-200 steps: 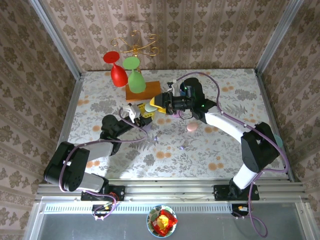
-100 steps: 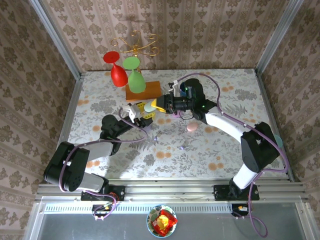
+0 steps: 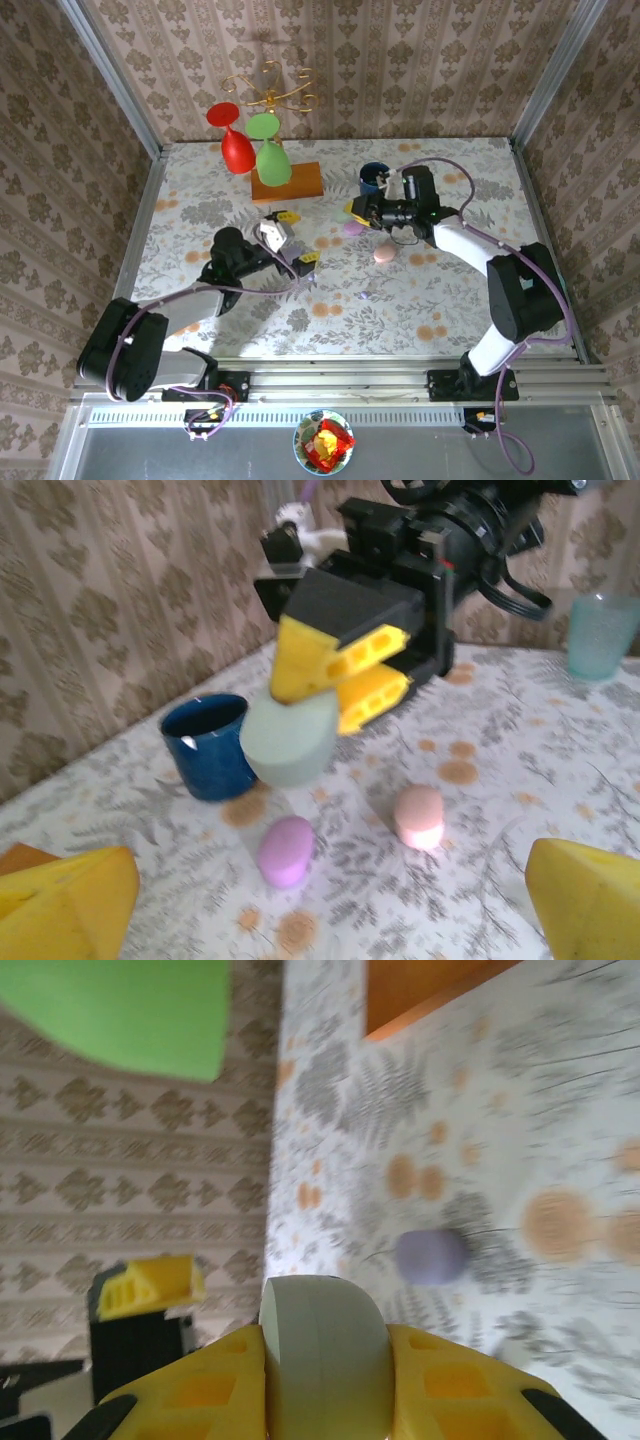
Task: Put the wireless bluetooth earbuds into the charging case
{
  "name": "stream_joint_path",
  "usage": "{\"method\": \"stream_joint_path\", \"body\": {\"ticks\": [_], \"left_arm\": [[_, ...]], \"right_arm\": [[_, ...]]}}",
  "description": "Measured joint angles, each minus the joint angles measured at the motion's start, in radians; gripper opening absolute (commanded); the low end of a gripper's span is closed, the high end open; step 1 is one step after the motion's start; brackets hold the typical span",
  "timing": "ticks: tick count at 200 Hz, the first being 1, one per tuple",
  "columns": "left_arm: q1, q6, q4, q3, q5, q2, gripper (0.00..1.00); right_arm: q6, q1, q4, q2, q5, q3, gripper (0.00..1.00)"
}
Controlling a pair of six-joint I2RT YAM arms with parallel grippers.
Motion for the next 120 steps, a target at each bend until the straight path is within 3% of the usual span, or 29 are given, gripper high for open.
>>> {"method": "stream_joint_path", "body": {"ticks": [38,120], "left_arm": [[-0.004,0.025,-0.098,0.025,-0.016,0.000,1.00],[-0.005,0.102,-0.364,0.136,-0.035,0.003,1.00]], "right_arm": [[-0.057,-0.053,-0.039,0.025,0.062,-0.038,0.18],[-0.136,-0.054,-0.083,0.186,0.142,-0.048,0.19]]}}
